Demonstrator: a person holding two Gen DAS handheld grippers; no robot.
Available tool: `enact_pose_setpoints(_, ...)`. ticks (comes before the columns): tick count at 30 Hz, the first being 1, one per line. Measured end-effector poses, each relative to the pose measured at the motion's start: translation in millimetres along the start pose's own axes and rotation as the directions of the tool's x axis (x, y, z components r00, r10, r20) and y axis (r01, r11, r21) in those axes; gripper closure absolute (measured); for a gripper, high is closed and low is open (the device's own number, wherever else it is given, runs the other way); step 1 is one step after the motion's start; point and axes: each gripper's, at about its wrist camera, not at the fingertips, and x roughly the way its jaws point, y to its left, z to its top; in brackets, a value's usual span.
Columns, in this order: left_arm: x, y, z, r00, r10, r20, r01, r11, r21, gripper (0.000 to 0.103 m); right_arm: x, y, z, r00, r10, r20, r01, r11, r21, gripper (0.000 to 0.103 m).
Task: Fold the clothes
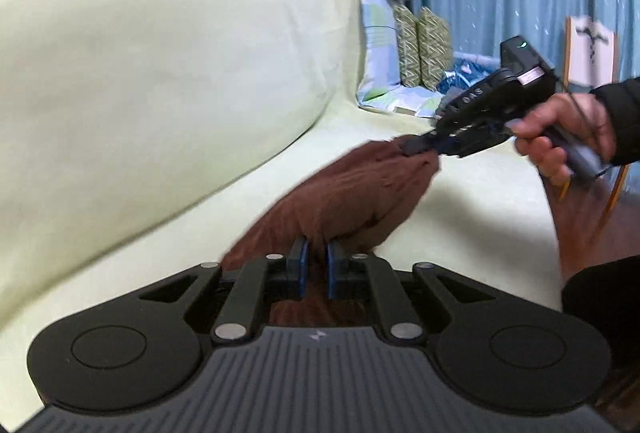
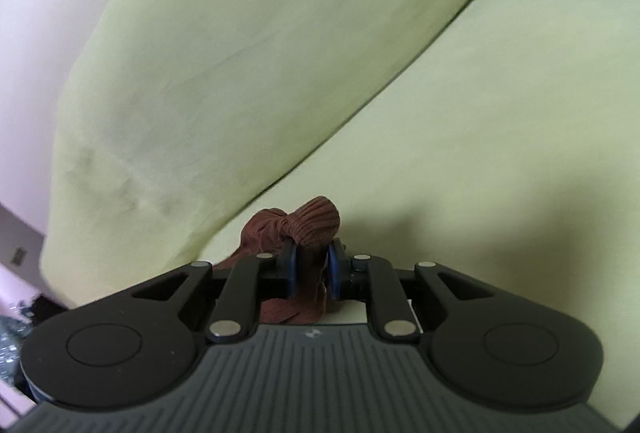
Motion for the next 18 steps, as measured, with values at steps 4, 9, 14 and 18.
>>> enact_pose_setpoints(4, 21, -34, 6, 0.997, 0.010, -0.070, -0.007, 0.999, 0.051, 0.095, -27, -35, -6, 1.000, -0.027, 0.013, 0.026, 0.998, 0.053, 0.090)
enact_pose_setpoints(9, 5, -71, 12, 0.986, 0.090, -0.143, -0.087, 0.996, 0.027, 0.095, -49, -52, -26, 0.999, -0.008, -0.051, 0.012, 0.997, 0.079, 0.069)
enact_pose_setpoints(14, -16, -66, 25, 0.974, 0.123, -0.192, -0.134, 0.990, -0.045, 0.095, -88, -50, -37, 1.000, -0.004, 0.010, 0.005, 0.996, -0.085, 0.037)
enact_pose_setpoints(18, -29, -64, 34, 0.977, 0.103, -0.185, -0.121, 0.989, -0.088, 0.095, -94, -9, -61, 0.998, -0.032, -0.047, 0.005, 0.877, -0.481, 0.027)
